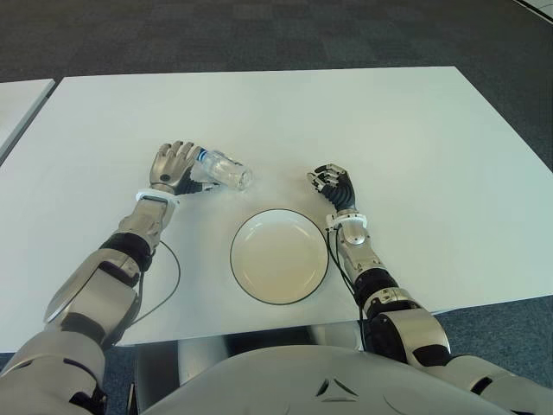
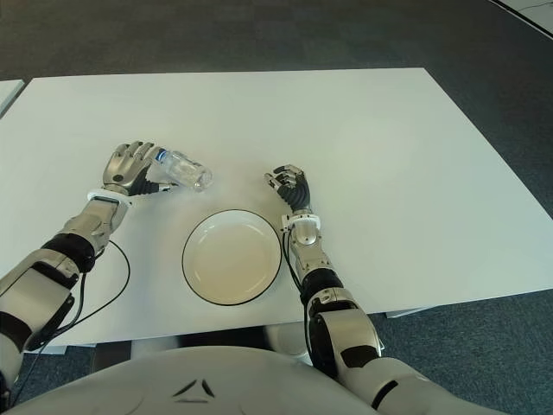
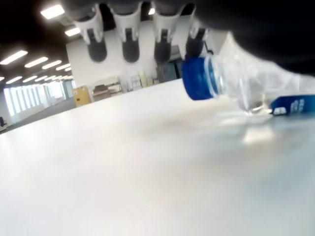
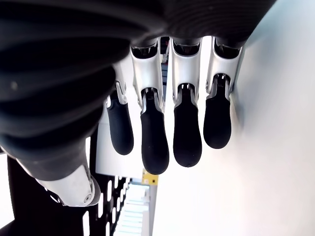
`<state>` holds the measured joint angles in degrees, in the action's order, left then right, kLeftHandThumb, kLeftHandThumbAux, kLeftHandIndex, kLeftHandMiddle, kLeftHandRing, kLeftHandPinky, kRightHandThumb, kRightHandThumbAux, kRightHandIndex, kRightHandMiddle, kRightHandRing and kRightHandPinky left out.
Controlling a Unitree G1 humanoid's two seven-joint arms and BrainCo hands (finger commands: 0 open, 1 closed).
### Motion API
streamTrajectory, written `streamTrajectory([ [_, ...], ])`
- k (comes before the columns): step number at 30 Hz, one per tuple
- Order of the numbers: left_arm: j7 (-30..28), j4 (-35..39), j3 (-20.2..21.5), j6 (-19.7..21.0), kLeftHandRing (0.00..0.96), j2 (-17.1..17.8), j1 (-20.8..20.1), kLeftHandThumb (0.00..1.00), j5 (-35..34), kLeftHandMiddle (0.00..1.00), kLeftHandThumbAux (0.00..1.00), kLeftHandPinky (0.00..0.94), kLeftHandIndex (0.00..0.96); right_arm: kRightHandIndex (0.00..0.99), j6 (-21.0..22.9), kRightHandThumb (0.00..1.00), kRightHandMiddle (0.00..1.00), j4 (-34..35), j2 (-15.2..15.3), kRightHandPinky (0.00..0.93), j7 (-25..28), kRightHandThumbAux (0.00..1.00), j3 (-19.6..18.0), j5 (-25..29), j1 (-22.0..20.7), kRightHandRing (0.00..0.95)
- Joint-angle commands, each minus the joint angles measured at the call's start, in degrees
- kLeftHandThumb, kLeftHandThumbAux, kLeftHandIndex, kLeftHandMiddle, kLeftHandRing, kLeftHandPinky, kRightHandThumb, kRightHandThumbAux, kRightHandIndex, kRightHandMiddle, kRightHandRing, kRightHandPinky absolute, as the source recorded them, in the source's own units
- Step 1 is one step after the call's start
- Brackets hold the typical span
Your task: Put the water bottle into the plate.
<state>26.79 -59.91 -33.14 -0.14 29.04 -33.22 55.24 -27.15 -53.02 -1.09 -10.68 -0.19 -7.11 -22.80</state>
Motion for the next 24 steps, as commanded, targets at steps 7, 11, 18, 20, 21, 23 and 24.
streamTrajectory([
  [7,-11.6,-8.9,-6.9,-2.9,0.000,0.5,-11.1,0.632,2.7,0.000,0.228,0.000,0.000,0.432,0.4,0.710,0.636,-0.7,-0.4,0.623,0.7,0.727,-0.1,0.5,0.2,0.640],
  [11,-14.3,-5.9,-9.5,-6.9,0.000,4.7,-12.9,0.635,4.5,0.000,0.235,0.000,0.000,0.431,0.4,0.710,0.620,-0.7,-0.6,0.604,0.6,0.728,-0.2,0.6,0.2,0.626],
  [18,-14.1,-3.4,-15.0,-13.7,0.000,9.0,-14.4,0.640,9.3,0.000,0.233,0.000,0.000,0.431,0.2,0.710,0.620,-0.3,-0.9,0.594,0.5,0.728,-0.3,0.7,0.4,0.624],
  [20,-12.5,-3.0,-16.0,-15.2,0.000,9.8,-14.7,0.648,10.3,0.000,0.235,0.000,0.000,0.431,0.2,0.709,0.621,-0.2,-0.9,0.589,0.3,0.728,-0.2,0.6,0.5,0.624],
  [21,-11.8,-2.9,-16.4,-15.7,0.000,10.1,-14.7,0.650,10.7,0.000,0.236,0.000,0.000,0.432,0.2,0.709,0.622,-0.1,-0.9,0.588,0.2,0.728,-0.2,0.5,0.5,0.624],
  [23,-9.4,-2.8,-17.2,-16.8,0.000,10.8,-14.9,0.650,11.7,0.000,0.237,0.000,0.000,0.432,0.2,0.709,0.623,0.0,-0.9,0.584,0.1,0.727,-0.1,0.5,0.6,0.623],
  [24,-7.9,-2.7,-17.6,-17.2,0.000,11.1,-14.9,0.650,12.2,0.000,0.238,0.000,0.000,0.432,0.2,0.709,0.624,0.1,-0.9,0.584,0.0,0.727,-0.1,0.5,0.6,0.623],
])
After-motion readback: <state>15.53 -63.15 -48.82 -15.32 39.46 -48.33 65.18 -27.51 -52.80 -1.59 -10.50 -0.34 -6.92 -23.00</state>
